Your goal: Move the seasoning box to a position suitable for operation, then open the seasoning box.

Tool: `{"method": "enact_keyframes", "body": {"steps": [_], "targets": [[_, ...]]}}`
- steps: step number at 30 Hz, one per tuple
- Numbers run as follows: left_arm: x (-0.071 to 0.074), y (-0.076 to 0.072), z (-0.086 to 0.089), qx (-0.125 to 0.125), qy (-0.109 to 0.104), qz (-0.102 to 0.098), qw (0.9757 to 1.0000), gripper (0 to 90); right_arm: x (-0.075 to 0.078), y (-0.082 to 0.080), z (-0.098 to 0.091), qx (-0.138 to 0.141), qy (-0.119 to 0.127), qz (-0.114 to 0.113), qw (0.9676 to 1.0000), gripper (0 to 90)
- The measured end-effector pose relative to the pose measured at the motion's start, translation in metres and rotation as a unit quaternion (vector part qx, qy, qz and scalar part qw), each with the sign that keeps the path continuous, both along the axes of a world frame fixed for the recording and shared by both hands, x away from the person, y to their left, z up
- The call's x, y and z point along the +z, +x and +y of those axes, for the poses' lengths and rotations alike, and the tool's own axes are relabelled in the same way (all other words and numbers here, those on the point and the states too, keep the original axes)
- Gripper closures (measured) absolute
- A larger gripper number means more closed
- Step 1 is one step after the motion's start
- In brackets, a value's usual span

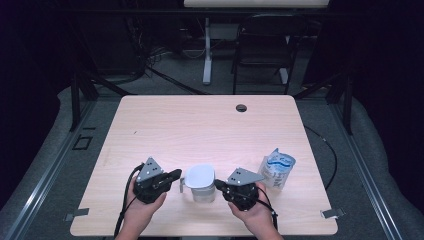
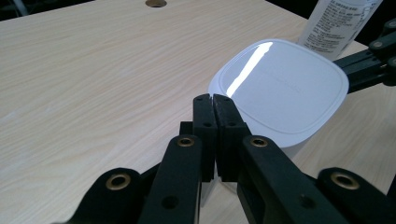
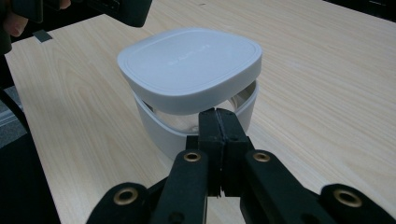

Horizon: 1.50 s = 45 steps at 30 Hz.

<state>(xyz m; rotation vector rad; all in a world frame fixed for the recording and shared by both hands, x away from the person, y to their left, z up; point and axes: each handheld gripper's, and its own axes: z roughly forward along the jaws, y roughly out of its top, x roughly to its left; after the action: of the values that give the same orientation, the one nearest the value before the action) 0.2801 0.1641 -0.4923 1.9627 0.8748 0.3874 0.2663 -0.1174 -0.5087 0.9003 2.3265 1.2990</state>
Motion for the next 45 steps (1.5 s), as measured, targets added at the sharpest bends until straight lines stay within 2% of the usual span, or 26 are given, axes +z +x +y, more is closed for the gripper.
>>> {"method": "enact_keyframes", "body": {"steps": [8, 15, 26, 34, 38, 45], "targets": [[-0.001, 0.002, 0.015, 0.016, -0.023, 0.004, 0.9996, 88.0, 0.007, 0.001, 0.004, 0.005, -0.005, -0.006, 1.0, 88.9], [0.0, 0.002, 0.019, 0.02, -0.03, 0.003, 0.9993, 87.3, 0.007, 0.001, 0.004, 0.002, -0.003, -0.004, 1.0, 89.0], [-0.003, 0.005, 0.03, 0.043, -0.015, 0.006, 0.9989, 86.0, 0.008, 0.003, 0.005, -0.002, -0.005, 0.001, 1.0, 88.9], [-0.001, 0.003, 0.032, 0.047, -0.02, 0.002, 0.9987, 85.3, 0.016, 0.002, 0.01, 0.007, -0.009, -0.001, 0.9999, 88.7], [0.001, 0.003, 0.037, 0.052, -0.029, -0.001, 0.9982, 79.6, 0.019, 0.002, 0.015, 0.01, -0.01, -0.003, 0.9999, 88.6], [0.0, 0.006, 0.045, 0.065, -0.036, 0.005, 0.9972, 77.5, 0.024, 0.004, 0.021, 0.014, -0.006, -0.003, 0.9999, 88.6]]}}
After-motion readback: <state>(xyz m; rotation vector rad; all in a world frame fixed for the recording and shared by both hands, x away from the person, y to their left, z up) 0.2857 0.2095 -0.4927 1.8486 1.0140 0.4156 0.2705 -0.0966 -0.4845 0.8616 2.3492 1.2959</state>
